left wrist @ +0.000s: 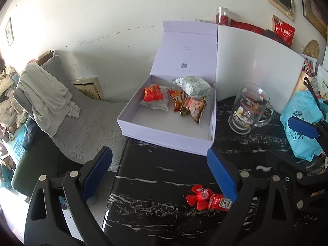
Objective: Organize objects
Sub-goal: 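Move the left gripper to the red fan toy while the right approaches the ketchup packet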
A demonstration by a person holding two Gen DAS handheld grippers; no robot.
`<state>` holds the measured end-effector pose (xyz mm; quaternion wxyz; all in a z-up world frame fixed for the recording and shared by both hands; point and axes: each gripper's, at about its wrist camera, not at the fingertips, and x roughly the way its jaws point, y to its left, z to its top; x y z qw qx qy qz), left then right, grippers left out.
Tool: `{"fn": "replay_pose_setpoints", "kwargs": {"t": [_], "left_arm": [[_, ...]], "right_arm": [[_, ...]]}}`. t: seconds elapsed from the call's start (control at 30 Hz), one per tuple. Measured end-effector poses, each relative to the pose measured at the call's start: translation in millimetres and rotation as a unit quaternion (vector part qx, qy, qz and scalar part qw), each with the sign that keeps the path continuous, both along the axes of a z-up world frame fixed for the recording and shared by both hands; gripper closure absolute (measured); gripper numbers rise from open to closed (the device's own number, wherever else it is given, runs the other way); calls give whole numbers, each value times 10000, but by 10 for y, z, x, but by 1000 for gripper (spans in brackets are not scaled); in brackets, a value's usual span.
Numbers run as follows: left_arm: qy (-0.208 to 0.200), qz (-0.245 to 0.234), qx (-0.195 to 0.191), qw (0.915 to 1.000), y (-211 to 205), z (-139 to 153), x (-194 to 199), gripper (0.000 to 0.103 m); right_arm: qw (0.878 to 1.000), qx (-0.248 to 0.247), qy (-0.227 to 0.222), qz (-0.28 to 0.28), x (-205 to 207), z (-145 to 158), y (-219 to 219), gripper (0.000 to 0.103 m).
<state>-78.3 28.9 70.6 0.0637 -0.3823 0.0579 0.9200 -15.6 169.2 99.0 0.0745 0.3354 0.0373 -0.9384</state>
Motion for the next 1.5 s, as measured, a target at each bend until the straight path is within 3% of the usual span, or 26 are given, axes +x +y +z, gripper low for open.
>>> {"fn": "replay_pose_setpoints", "kwargs": {"t": [0.73, 1.03, 1.5], "left_arm": [[-596, -182, -45, 9980, 92, -658, 366, 10], [-806, -298, -196, 9961, 148, -990, 346, 10], [-997, -544, -224, 9933, 228, -1306, 185, 10]], "right_arm": [[9987, 122, -457, 210, 419, -591, -33, 23], [9941, 173, -968, 467, 368, -996, -68, 23], [9864, 169, -1338, 937, 226, -1386, -115, 23]]}}
